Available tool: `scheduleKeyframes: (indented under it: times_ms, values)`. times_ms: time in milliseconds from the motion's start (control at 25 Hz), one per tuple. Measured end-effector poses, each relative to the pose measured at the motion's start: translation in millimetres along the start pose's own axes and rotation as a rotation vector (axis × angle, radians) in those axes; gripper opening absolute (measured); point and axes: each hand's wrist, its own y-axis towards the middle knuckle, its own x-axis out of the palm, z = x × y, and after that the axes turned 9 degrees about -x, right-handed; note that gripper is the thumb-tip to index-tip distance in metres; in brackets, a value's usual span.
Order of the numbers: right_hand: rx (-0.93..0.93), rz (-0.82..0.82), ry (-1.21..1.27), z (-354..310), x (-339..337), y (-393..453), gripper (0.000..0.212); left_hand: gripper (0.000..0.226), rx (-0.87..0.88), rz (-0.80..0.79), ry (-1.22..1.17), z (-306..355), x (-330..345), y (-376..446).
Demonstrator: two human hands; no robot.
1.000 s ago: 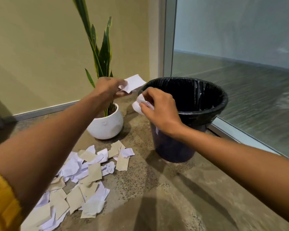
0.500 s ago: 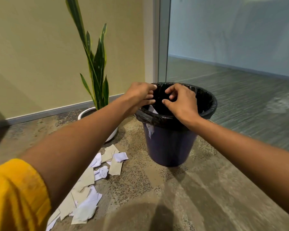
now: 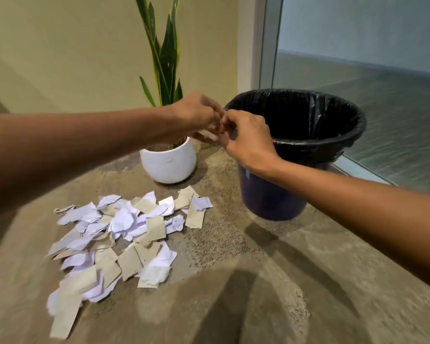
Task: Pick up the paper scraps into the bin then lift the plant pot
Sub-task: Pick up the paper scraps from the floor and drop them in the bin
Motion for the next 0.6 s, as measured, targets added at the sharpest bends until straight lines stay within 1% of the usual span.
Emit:
scheduleKeyframes:
  times_ms: [80,200,280,360,440,520,600]
  values:
    - [-0.031,-0.137,0.043,-16.8,29.5,-11.5,0.007,0.019,-0.051,-0.026,0.082,-40.2,-13.9,-12.8]
    - [-0.012,-0.43,0.106,-30.6,84.8,-36.2,0.004,0.022,-0.188,0.016,0.113,-126.9,-18.2,-29.7]
    - [0.014,-0.644,0.091,-31.0,121.0,-54.2,0.006,0.027,-0.233,0.054,0.284,-185.9,-17.8,-38.5]
    - [0.065,-0.847,0.088,-28.5,150.4,-73.5,0.022,0.034,-0.273,0.031,0.511,-239.2,-19.2,-46.2]
    - [0.089,-0.993,0.042,-23.0,176.5,-93.7,0.044,0.045,-0.35,-0.017,0.617,-280.4,-16.1,-55.8]
    - [0.093,-1.033,0.006,-18.9,198.8,-113.0,0.061,0.064,-0.448,-0.054,0.613,-310.3,-7.4,-59.5]
    - [0.128,-1.014,0.017,-20.1,211.8,-127.4,0.085,0.085,-0.537,-0.017,0.579,-329.0,3.4,-57.5]
